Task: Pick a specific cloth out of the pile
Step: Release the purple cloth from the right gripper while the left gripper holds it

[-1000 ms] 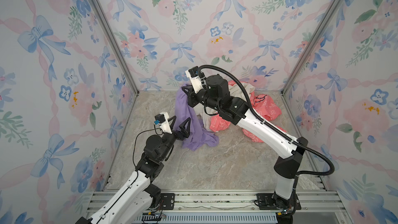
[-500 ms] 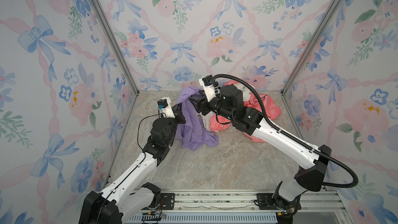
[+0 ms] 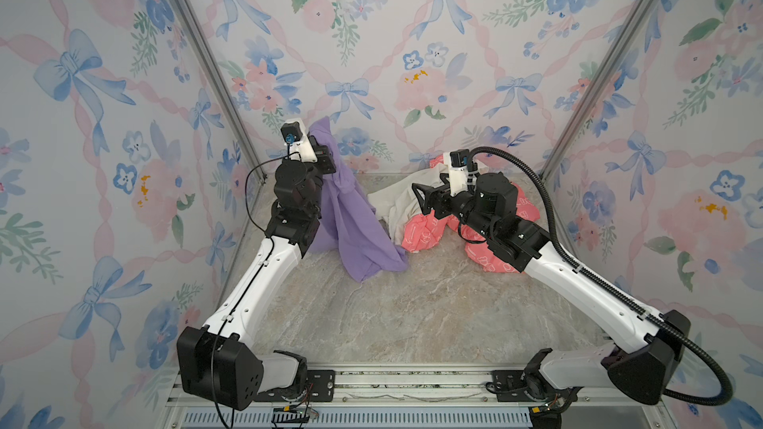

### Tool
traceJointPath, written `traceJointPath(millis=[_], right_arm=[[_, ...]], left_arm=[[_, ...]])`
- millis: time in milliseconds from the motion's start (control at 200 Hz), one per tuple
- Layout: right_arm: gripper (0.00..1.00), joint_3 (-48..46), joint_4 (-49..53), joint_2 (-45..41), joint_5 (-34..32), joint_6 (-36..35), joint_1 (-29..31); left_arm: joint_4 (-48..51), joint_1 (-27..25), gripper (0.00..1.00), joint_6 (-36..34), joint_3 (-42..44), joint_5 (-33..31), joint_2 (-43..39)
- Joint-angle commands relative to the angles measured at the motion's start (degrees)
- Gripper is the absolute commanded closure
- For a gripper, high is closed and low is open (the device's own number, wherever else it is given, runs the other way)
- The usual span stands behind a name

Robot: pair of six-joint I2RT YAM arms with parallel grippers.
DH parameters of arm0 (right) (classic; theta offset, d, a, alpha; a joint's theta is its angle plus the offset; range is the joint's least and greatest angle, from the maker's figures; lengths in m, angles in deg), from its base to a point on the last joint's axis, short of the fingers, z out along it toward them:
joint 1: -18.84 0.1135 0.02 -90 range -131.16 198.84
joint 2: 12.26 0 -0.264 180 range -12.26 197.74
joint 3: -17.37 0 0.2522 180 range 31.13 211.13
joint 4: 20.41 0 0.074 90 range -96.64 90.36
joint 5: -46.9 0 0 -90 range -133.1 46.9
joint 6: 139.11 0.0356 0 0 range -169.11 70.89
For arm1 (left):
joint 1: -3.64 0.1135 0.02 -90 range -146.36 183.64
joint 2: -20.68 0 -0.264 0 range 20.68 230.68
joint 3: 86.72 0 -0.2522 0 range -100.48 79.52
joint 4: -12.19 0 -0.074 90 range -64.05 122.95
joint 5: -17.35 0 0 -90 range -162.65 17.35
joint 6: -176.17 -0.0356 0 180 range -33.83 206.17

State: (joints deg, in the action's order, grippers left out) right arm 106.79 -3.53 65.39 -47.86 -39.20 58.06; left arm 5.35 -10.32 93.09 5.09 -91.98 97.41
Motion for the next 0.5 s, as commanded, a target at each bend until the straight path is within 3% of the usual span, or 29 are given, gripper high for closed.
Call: traceJointPath(millis=[0,120,275,320,440,495], right_arm=[[0.1,-1.6,-1.1,-2.1,0.0,1.2,-1.2],[0.08,-2.5,-1.0,-2.4,0.6,1.7,-2.3],[0.04,-4.2,-0.6,-3.4,0.3,1.5,-3.1],[0.01,-4.8,-0.1,-3.9,0.0,1.6,-3.5],[0.02,-6.7,1.0,-5.9,-0.3,1.5,-4.8],[0.03,-7.8,1.4,-6.9,-0.4,1.7,-5.5]], left_arm=[[2.2,1.7,1.0,-5.4,-7.6,-3.2,1.1],[2.9,2.2,1.0,-7.6,-10.5,-4.5,2.7],[0.9,2.2,1.0,-6.5,-2.9,-4.6,1.7],[0.1,2.2,0.84,-5.7,0.3,-5.4,0.8],[-0.3,2.2,0.26,-2.4,8.9,-6.1,-2.3],[-0.4,2.2,0.12,-0.5,12.7,-6.2,-4.1]])
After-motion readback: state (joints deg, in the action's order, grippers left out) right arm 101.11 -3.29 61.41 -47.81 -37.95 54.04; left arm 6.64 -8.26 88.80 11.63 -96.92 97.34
